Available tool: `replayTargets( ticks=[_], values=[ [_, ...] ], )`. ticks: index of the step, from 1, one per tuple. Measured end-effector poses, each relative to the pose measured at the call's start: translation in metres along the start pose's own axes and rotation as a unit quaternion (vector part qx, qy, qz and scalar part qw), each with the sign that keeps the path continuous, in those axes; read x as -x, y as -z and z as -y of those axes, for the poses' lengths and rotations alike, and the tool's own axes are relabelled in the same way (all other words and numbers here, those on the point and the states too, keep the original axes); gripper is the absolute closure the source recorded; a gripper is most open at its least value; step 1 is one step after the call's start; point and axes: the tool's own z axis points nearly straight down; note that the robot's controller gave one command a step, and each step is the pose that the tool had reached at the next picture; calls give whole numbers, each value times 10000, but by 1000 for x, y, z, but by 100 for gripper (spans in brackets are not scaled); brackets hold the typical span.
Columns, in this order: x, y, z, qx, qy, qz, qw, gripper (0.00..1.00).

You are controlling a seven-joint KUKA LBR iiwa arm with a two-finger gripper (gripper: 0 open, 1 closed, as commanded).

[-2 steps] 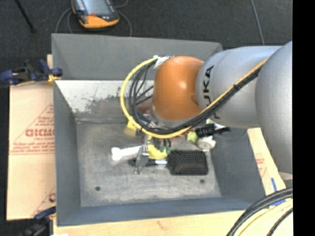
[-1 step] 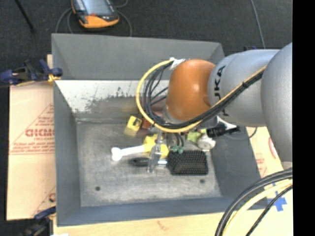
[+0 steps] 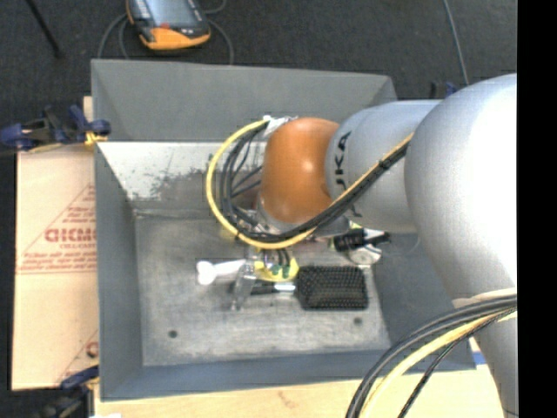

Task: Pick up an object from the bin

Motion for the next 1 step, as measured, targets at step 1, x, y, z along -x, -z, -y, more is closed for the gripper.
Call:
replayTargets(
  ticks=[1],
  values=[
    [32,-13,71,29,-308,41,9995,100]
  ],
)
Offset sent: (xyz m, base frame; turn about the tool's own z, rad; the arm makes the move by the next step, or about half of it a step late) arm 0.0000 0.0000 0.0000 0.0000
